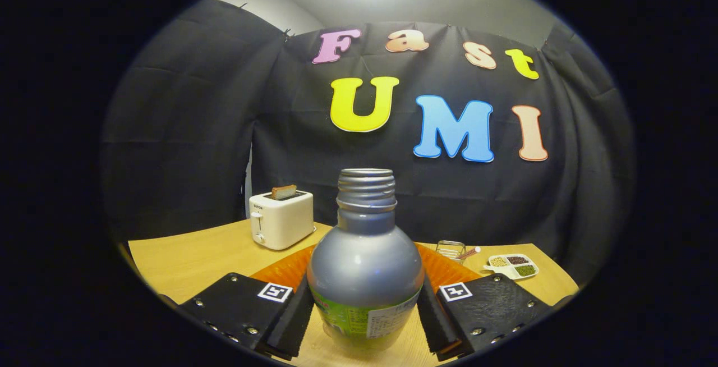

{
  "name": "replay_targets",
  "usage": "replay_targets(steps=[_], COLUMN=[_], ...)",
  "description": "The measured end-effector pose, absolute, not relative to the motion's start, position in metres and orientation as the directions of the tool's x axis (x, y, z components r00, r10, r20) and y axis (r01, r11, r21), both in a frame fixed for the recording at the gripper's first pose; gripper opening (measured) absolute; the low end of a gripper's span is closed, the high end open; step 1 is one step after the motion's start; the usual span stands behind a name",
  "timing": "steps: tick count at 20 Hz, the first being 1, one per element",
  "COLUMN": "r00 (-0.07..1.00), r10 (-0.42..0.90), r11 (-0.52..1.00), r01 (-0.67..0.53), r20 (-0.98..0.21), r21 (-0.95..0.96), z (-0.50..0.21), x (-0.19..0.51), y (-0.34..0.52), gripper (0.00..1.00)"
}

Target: Take the bottle from table, then pour the juice into the cup, finally place the bottle on the coaster

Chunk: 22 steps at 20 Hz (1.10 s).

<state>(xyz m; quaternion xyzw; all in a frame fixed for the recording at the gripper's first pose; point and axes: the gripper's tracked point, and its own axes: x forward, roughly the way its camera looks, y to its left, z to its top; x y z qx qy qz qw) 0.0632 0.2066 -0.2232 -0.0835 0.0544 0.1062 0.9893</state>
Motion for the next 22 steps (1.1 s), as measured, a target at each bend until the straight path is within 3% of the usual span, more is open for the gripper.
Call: replay_targets(steps=[22], r00=[0.965], r10=[0.185], r11=[0.976], r01=[-0.203], r20=[-0.186], r21=[-0.081], z=[-0.326], x=[0.130], y=[0.214], gripper=[0.81])
